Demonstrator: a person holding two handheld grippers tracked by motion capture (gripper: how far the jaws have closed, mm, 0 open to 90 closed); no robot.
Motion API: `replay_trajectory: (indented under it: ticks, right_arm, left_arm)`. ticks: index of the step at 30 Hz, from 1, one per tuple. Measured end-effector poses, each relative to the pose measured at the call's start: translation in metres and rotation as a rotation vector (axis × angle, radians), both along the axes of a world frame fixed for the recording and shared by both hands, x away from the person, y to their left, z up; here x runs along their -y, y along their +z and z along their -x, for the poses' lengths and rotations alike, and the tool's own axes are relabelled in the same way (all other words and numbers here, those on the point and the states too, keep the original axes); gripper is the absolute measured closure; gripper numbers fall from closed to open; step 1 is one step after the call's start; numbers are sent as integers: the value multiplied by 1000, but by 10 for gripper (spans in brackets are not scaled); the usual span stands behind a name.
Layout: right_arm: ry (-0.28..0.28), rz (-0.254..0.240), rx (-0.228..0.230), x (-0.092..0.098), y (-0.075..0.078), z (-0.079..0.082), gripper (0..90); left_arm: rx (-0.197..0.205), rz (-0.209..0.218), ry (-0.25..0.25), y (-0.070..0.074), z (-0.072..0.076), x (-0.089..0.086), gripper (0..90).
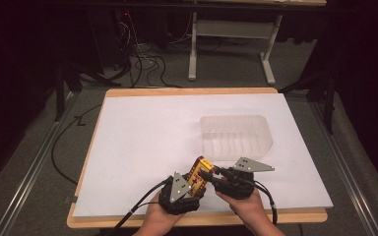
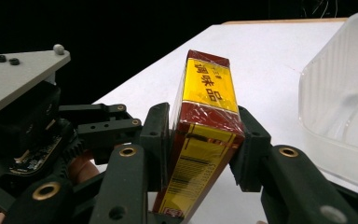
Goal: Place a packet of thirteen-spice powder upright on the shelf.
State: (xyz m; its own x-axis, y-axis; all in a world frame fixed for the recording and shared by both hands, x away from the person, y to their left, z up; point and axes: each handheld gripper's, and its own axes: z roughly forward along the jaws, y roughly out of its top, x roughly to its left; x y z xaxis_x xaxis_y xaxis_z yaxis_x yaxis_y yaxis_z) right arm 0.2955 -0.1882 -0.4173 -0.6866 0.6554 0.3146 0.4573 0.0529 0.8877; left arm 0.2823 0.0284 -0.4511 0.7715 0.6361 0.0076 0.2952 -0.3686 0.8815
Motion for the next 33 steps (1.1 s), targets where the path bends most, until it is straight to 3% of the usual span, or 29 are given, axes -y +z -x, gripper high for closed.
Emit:
replay_trajectory:
  ticks: [4,11,20,33]
  right_arm:
    - [-1,13,21,-3,2,2,666]
    - [-40,12,46,3,6,3,680]
    - [-94,19,80,15,8,2,680]
    - [-151,29,125,31,17,6,680]
  left_arm:
    - [-31,3,-8,0,-1,0,314]
    - [-26,4,-7,1,-1,-1,260]
    - [-38,32,-5,4,-4,-10,265]
    - [-38,62,48,10,-16,-33,302]
